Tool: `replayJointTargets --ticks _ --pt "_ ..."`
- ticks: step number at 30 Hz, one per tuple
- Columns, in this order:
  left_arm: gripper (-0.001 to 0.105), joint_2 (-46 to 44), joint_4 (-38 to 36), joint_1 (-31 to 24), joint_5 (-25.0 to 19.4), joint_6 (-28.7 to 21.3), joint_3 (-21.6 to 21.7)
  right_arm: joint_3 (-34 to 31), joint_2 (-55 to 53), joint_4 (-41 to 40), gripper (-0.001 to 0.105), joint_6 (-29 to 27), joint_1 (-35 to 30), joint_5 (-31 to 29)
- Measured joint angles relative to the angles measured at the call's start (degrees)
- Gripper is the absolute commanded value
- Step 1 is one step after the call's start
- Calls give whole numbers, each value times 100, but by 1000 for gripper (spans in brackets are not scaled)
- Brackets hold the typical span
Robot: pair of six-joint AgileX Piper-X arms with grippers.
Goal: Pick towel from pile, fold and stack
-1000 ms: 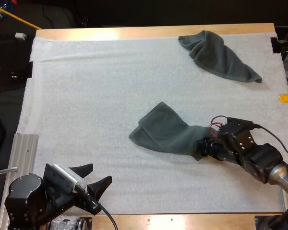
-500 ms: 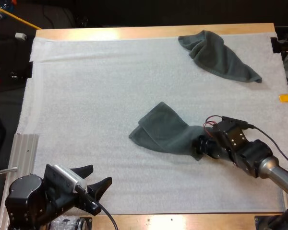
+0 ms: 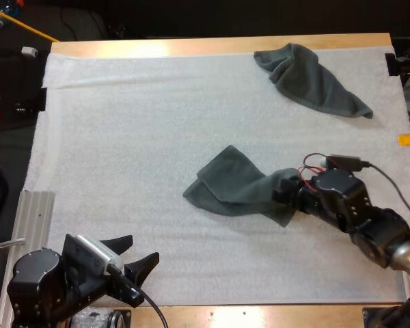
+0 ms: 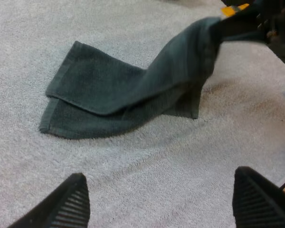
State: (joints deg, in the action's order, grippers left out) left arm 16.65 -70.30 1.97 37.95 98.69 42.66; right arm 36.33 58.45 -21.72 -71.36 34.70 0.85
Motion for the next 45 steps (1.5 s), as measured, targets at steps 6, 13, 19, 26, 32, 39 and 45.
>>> replayJointTargets --ticks 6,13,19,26,32,39,45 --pt "62 0 0 0 0 0 0 548 -550 -355 0 -686 0 -162" --pt "62 0 0 0 0 0 0 1476 -632 -644 0 -1205 0 -318" --pt "62 0 0 0 0 0 0 2082 -637 -679 0 -1270 224 -362" --pt "62 0 0 0 0 0 0 1969 -360 -679 0 -842 1411 -817" --pt "62 0 0 0 0 0 0 1823 894 -595 47 -509 2333 -924" --pt "62 0 0 0 0 0 0 1850 1541 -251 86 -488 2848 -399" --pt "62 0 0 0 0 0 0 1936 1277 -536 75 -488 2784 -825"
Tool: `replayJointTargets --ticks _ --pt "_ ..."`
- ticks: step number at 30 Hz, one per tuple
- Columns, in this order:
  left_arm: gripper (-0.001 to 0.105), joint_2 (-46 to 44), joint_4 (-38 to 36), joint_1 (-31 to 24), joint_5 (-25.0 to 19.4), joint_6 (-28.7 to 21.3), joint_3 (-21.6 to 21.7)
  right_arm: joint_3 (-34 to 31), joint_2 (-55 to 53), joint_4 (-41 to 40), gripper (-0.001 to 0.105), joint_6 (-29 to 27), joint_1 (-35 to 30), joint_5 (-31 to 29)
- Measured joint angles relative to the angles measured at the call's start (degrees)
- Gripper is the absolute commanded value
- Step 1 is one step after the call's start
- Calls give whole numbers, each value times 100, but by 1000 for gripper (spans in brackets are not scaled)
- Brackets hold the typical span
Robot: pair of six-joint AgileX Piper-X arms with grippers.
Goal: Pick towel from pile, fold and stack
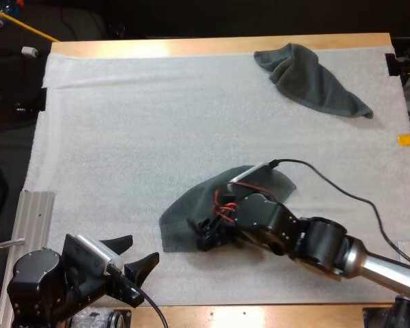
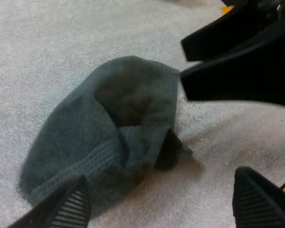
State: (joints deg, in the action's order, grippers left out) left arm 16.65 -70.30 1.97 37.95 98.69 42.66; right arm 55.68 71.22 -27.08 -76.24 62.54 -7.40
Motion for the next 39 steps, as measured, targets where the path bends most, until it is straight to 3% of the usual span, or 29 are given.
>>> replayJointTargets --ticks 5,12,18,31,39 --pt "62 0 0 0 0 0 0 0 -287 -640 75 -46 -293 -466" --pt "62 0 0 0 0 0 0 0 -362 -1518 75 -70 -1197 -535" --pt "62 0 -106 0 0 0 0 0 -362 -1783 75 -457 -1909 -534" --pt "62 0 -299 0 0 -14 0 -147 -178 -1788 75 -944 -3351 646" --pt "62 0 -329 0 0 -29 0 -849 -23 -1643 75 -944 -3428 1746"
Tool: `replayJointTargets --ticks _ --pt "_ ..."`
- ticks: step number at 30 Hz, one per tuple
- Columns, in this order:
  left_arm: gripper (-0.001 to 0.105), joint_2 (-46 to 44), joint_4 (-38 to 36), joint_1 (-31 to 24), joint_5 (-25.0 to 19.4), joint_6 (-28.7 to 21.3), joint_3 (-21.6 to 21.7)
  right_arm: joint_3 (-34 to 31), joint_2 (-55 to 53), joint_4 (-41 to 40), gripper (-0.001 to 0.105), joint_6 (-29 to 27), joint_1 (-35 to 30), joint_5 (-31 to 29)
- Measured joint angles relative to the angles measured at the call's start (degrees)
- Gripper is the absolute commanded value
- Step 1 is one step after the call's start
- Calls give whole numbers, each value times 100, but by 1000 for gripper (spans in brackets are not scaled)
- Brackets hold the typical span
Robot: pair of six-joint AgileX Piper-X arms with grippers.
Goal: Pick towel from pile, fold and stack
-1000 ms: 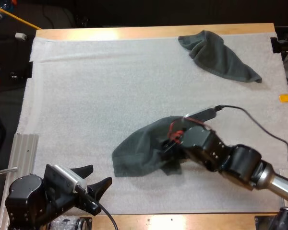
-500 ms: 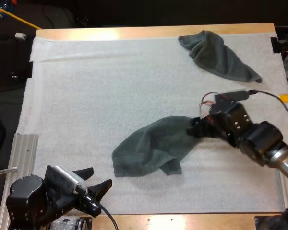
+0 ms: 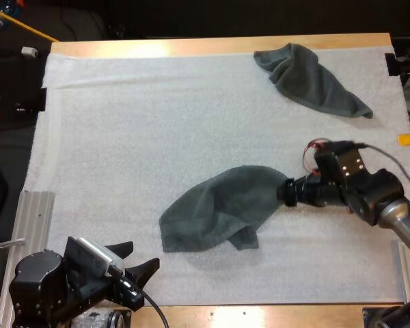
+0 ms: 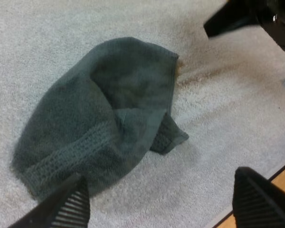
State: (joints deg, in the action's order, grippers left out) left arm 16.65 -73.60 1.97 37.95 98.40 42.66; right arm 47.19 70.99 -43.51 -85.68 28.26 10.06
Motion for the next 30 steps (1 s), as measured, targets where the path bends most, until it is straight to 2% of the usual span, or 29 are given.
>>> replayJointTargets --ticks 8,12,16,24,30 --pt "62 0 0 0 0 0 0 -726 0 373 75 -89 231 347" --pt "62 0 0 0 0 0 0 -1174 0 854 72 -89 267 1140" --pt "62 0 0 0 0 0 0 -1555 0 1450 69 276 484 1584" --pt "62 0 0 0 0 0 0 -1783 45 2428 62 1054 969 1676" --pt "62 0 0 0 0 0 0 -1783 525 2580 62 1326 996 1698"
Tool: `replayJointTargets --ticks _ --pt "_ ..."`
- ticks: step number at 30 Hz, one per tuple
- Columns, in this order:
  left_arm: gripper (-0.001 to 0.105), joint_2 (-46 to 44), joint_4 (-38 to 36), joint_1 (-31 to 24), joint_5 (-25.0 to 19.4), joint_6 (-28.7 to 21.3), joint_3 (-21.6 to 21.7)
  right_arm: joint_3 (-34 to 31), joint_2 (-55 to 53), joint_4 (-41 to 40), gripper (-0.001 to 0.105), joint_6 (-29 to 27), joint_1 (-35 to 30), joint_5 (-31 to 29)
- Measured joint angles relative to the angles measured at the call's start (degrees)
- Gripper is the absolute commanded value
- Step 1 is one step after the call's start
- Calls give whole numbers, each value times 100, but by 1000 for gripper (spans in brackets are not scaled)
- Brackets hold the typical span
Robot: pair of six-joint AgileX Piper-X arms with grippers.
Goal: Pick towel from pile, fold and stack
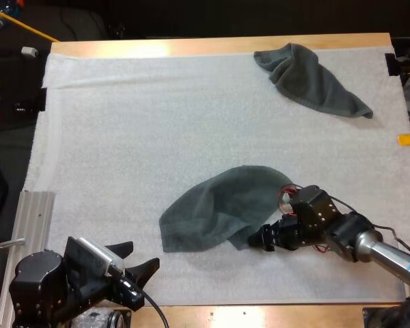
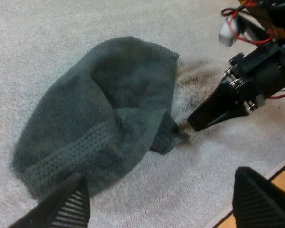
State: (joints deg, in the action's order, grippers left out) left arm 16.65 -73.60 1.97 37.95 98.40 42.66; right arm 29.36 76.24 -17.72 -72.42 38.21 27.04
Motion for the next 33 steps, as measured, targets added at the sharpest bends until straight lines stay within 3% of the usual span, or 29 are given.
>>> replayJointTargets --ticks 12,18,25,28,33 --pt "62 0 0 0 0 0 0 0 748 784 60 878 0 674" --pt "62 0 0 0 0 -36 0 0 794 809 35 951 0 749" --pt "62 0 0 0 0 -56 0 0 794 853 20 1075 0 647" --pt "62 0 0 0 0 -56 0 0 794 859 0 1075 0 631" --pt "62 0 0 0 0 -56 0 0 794 1080 0 1075 0 631"
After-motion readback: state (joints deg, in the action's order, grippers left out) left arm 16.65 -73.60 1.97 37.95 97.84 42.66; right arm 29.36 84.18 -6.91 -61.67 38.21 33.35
